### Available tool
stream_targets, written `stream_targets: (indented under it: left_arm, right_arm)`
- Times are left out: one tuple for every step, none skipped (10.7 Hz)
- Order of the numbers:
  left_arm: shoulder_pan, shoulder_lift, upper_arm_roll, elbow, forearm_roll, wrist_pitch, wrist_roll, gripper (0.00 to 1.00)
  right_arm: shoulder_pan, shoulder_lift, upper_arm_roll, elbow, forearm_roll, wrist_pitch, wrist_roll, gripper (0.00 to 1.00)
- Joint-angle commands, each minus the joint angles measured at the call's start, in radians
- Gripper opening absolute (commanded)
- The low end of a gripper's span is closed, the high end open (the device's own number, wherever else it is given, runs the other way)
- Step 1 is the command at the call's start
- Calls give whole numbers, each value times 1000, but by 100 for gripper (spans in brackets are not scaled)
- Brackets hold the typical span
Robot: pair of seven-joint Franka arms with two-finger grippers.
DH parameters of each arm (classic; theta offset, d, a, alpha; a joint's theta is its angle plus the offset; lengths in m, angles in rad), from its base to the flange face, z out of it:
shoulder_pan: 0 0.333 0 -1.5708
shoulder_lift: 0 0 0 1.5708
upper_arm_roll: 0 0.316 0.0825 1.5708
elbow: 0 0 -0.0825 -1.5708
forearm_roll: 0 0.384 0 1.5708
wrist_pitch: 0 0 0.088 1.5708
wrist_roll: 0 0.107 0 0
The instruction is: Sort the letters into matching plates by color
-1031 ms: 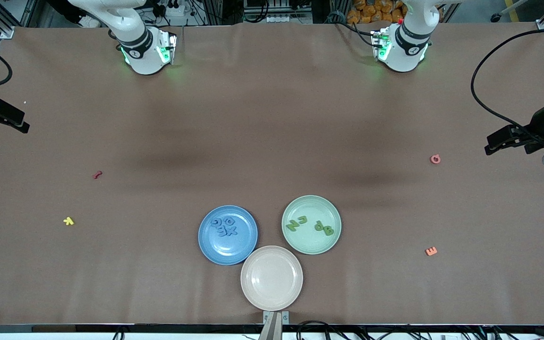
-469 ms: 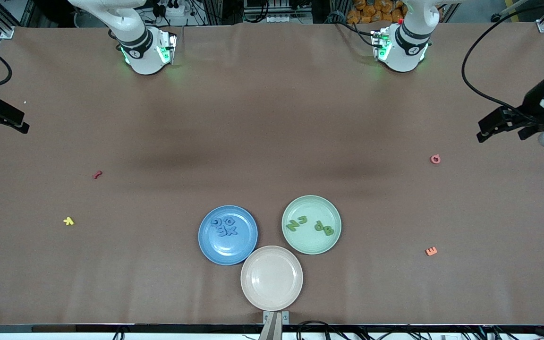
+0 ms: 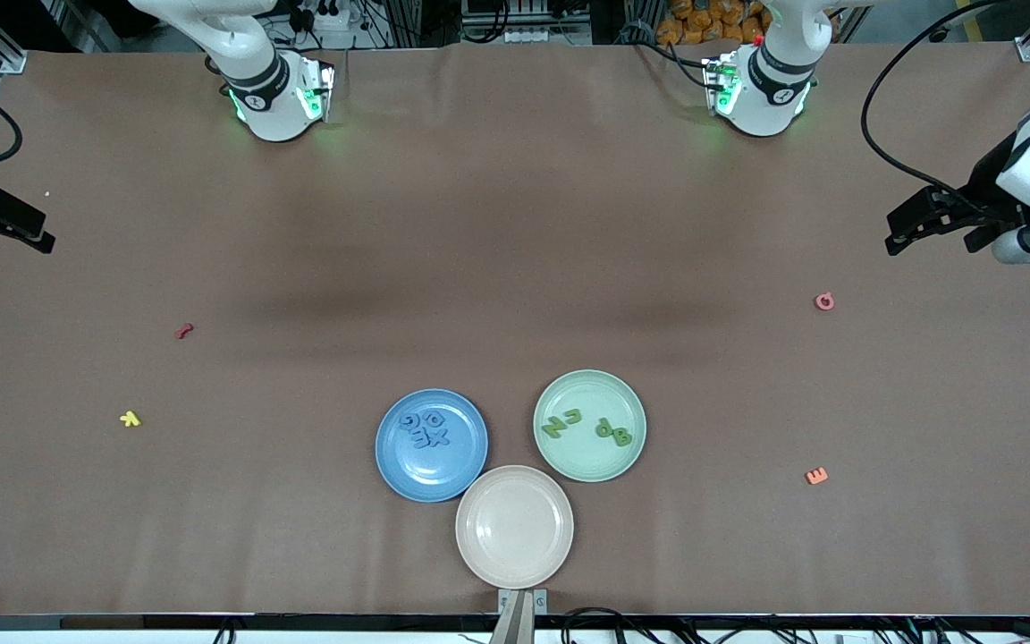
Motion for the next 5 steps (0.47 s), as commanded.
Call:
stream_targets:
  left_arm:
    - [10,-5,-4,20,-32,-12,-23,100]
    - [10,-5,-4,22,-27,-12,-18,100]
    - [10,-5,-4,25,-23,-12,-15,100]
    - [8,-5,-4,26,-20,-12,-12,100]
    - [5,-5,-4,26,-20,-12,-11,100]
  right_arm:
    - [-15,3,12,9,-2,-1,9,100]
    - [-15,3,12,9,-2,-1,10,100]
    - [-15,3,12,9,0,0,10,100]
    - [-15,3,12,9,0,0,9,100]
    - [-15,3,12,9,0,0,9,100]
